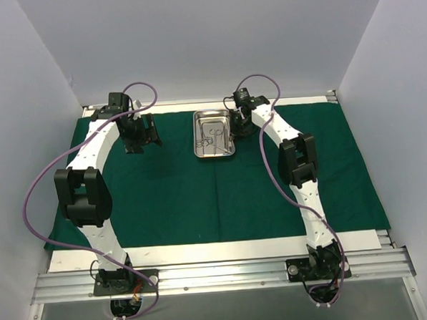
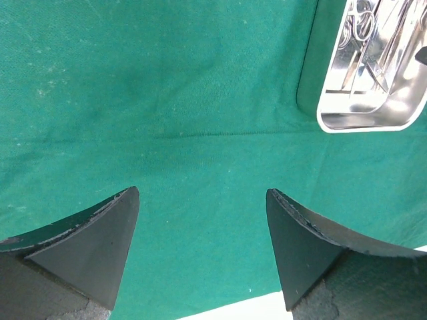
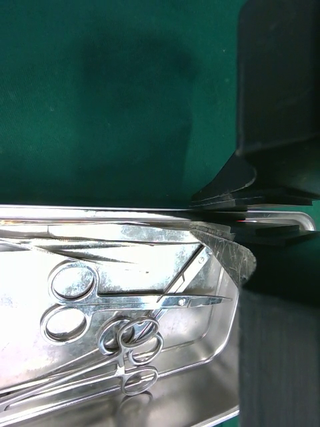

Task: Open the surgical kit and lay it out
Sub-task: Pick up the container from the surgical kit.

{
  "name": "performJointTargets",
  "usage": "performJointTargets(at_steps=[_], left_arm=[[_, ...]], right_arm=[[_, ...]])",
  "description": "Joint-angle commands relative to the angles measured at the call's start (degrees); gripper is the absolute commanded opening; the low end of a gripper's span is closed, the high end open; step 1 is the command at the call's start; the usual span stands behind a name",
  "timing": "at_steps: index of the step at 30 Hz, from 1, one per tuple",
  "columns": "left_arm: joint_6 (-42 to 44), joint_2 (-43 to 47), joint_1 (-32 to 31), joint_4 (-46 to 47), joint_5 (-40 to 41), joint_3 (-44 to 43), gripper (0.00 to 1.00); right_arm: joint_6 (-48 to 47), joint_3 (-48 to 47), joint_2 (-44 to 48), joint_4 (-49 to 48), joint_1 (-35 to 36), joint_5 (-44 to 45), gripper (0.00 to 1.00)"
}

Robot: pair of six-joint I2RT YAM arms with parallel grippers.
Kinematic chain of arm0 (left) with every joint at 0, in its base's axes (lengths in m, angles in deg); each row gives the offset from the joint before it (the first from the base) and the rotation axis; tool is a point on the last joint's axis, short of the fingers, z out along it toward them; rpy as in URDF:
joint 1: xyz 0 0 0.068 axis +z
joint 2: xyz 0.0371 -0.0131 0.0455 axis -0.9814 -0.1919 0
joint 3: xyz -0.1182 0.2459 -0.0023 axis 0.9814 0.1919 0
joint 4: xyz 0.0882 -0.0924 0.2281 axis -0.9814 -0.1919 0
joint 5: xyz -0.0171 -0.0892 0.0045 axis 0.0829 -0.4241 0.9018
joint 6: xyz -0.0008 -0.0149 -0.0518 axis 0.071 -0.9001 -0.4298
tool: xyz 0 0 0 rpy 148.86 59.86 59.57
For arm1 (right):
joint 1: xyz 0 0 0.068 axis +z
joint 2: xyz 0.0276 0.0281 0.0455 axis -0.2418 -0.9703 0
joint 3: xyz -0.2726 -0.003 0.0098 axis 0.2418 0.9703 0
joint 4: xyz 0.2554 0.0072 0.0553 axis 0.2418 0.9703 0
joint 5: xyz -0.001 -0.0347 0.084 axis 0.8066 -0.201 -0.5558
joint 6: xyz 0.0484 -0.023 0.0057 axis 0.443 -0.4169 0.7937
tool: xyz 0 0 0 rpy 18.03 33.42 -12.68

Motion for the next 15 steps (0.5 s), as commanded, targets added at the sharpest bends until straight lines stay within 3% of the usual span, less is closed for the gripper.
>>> performJointTargets(at_steps=[1,10,15], left_arm=[[-0.1,0.0,0.3,0.4,-1.6,-2.1,0.86],[-0.7,-0.9,0.2,1.5,-3.0,-1.8,0.85],[-0.4,-1.4,0.2,1.3,-3.3,-2.6,0.85]], right_arm=[[1.3,-2.7,-0.1,1.6,-0.3,-1.2,0.00],[8.3,7.2,11.4,-9.9,-1.8,-3.3,0.00],[9.9,12.8,16.3,-11.6,-2.8,-3.0,0.00]])
